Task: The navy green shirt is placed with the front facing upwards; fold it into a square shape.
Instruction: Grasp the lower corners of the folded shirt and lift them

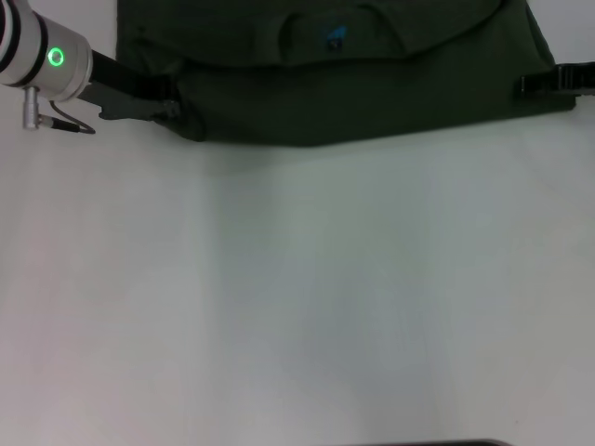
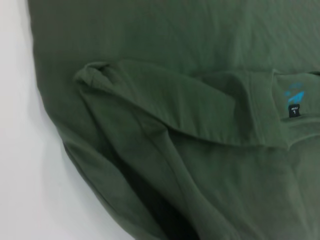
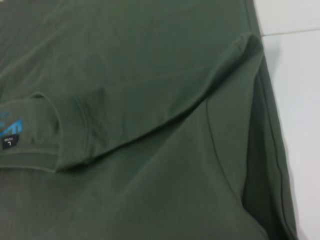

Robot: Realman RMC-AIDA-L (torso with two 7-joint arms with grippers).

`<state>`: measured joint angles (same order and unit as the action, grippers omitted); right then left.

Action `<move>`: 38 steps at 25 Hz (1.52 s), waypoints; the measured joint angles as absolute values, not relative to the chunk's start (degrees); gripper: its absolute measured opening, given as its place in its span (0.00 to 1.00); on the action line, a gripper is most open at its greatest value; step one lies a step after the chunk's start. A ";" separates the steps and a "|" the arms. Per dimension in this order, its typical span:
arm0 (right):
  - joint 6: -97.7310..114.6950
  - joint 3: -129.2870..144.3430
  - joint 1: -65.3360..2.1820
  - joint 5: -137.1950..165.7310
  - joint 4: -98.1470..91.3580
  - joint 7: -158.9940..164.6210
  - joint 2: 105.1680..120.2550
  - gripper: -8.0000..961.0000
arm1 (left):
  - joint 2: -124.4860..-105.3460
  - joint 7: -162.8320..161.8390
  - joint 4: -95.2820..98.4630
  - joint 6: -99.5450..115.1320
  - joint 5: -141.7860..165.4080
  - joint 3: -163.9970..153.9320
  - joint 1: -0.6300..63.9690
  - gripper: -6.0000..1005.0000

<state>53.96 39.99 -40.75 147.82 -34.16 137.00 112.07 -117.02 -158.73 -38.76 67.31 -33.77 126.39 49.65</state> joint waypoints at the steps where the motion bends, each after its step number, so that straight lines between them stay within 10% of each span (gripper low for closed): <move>1: 53.89 39.99 -40.80 147.83 -34.14 136.96 112.13 0.97 | -117.02 -158.73 -38.76 67.31 -33.77 126.39 49.65 0.03; 26: 56.04 39.63 -41.15 148.11 -33.96 138.33 111.31 0.93 | -117.26 -158.73 -38.76 67.32 -33.74 126.39 49.80 0.04; 38: 56.65 40.15 -41.40 148.29 -33.82 138.94 110.93 0.39 | -117.27 -158.73 -38.76 67.09 -33.74 126.27 50.07 0.04</move>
